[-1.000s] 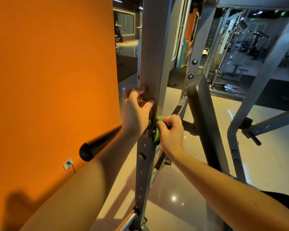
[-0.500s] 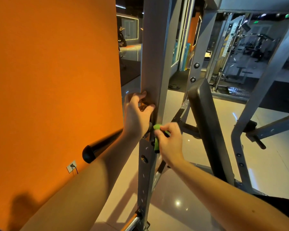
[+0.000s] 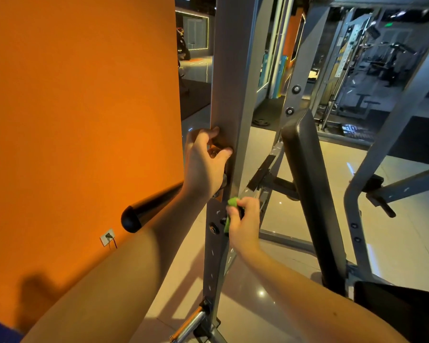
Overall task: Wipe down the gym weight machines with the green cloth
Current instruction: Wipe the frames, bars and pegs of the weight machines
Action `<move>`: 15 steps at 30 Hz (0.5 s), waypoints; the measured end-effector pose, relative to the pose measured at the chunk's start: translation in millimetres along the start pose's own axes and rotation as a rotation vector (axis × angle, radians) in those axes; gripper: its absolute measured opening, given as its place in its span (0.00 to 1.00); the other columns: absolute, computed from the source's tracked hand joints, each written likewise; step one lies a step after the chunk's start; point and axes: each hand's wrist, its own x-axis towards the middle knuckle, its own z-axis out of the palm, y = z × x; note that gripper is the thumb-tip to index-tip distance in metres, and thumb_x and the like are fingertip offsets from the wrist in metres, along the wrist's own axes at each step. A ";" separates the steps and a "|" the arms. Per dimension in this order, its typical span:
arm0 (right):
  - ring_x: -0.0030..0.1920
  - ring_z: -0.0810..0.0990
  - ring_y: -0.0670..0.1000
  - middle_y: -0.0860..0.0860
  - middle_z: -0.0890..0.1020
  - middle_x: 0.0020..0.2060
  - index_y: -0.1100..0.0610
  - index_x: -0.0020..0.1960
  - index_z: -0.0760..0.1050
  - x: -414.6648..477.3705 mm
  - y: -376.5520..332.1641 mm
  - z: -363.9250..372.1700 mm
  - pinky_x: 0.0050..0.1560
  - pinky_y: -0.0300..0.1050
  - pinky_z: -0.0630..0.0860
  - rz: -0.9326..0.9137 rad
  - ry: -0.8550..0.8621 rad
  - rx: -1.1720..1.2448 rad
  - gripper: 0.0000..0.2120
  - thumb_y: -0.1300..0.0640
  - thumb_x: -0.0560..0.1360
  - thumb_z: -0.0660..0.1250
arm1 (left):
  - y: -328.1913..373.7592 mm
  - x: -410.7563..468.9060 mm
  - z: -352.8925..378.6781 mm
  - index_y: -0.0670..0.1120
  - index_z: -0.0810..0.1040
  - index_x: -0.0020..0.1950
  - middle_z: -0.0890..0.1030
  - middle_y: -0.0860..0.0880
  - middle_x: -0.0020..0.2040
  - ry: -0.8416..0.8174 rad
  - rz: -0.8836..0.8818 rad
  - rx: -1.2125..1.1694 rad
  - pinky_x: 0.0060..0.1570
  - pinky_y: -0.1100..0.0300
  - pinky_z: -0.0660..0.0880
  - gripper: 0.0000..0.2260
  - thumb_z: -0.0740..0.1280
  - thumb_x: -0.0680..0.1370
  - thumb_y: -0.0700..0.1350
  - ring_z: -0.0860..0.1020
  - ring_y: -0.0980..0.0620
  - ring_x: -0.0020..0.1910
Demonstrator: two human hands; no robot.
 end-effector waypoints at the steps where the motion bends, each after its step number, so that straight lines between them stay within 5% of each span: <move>1: 0.48 0.77 0.43 0.44 0.73 0.47 0.49 0.49 0.71 -3.8 8.4 -3.6 0.45 0.31 0.75 0.073 -0.061 -0.046 0.10 0.63 0.81 0.67 | 2.3 -1.2 -0.8 0.49 0.75 0.68 0.78 0.49 0.62 -0.003 -0.001 0.015 0.61 0.56 0.79 0.21 0.74 0.77 0.47 0.78 0.54 0.60; 6: 0.48 0.81 0.49 0.48 0.80 0.44 0.53 0.49 0.78 -4.6 5.8 -37.3 0.44 0.37 0.76 0.226 -0.124 -0.096 0.04 0.59 0.81 0.68 | 14.9 -14.1 -8.5 0.46 0.71 0.73 0.72 0.45 0.66 -0.042 0.063 0.254 0.58 0.65 0.71 0.22 0.71 0.80 0.48 0.72 0.51 0.64; 9: 0.50 0.82 0.48 0.46 0.82 0.46 0.50 0.51 0.80 -9.0 -23.5 -59.1 0.47 0.37 0.79 0.180 -0.112 -0.014 0.05 0.60 0.81 0.69 | 6.8 -51.7 -16.6 0.51 0.68 0.76 0.67 0.48 0.71 -0.065 0.176 0.337 0.69 0.56 0.69 0.25 0.70 0.80 0.46 0.66 0.51 0.71; 15: 0.58 0.80 0.47 0.42 0.81 0.56 0.45 0.60 0.80 -21.0 -62.2 -77.2 0.55 0.39 0.80 0.162 -0.228 0.139 0.17 0.64 0.77 0.73 | -26.2 -140.4 -24.3 0.54 0.73 0.68 0.73 0.55 0.64 -0.130 0.091 0.246 0.57 0.68 0.74 0.16 0.68 0.81 0.49 0.74 0.60 0.61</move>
